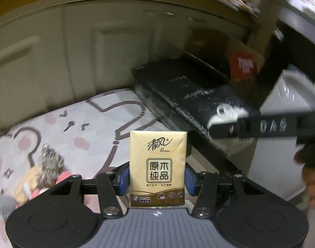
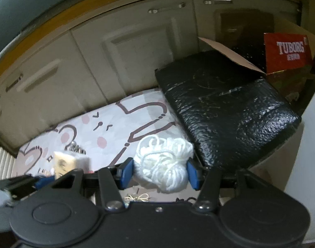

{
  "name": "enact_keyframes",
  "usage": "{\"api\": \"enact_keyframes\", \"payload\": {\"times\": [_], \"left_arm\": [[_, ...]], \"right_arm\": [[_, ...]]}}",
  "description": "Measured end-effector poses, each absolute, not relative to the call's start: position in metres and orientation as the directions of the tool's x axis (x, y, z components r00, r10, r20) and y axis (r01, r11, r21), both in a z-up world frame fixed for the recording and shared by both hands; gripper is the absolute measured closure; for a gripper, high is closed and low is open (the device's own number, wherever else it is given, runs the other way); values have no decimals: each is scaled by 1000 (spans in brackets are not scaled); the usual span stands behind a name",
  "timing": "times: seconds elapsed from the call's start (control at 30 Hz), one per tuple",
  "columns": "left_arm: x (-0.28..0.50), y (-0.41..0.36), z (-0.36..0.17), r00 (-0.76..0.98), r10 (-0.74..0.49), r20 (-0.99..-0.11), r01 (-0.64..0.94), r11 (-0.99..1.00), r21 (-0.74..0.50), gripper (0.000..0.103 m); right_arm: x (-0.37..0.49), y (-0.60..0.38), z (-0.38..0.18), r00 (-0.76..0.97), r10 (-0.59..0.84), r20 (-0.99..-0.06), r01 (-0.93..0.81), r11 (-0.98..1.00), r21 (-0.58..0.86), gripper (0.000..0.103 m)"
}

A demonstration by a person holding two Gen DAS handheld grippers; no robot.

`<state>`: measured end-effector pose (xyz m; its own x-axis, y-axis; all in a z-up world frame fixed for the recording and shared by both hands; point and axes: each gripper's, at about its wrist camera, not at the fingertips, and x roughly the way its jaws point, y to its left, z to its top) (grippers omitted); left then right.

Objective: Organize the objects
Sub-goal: 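Lower the tissue pack with the left tool while the right tool lowers the yarn ball into the box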

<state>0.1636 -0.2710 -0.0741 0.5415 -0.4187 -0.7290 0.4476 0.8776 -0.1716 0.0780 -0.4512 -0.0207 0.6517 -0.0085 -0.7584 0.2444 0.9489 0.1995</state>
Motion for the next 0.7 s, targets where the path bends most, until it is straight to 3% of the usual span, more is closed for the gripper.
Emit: {"api": "enact_keyframes", "payload": {"times": [0.7], "left_arm": [[188,-311,-134,485,-380,-788,693,717,81,50]], "right_arm": [[94,-471,-47,603,-26,-798,308,930,202,48]]}}
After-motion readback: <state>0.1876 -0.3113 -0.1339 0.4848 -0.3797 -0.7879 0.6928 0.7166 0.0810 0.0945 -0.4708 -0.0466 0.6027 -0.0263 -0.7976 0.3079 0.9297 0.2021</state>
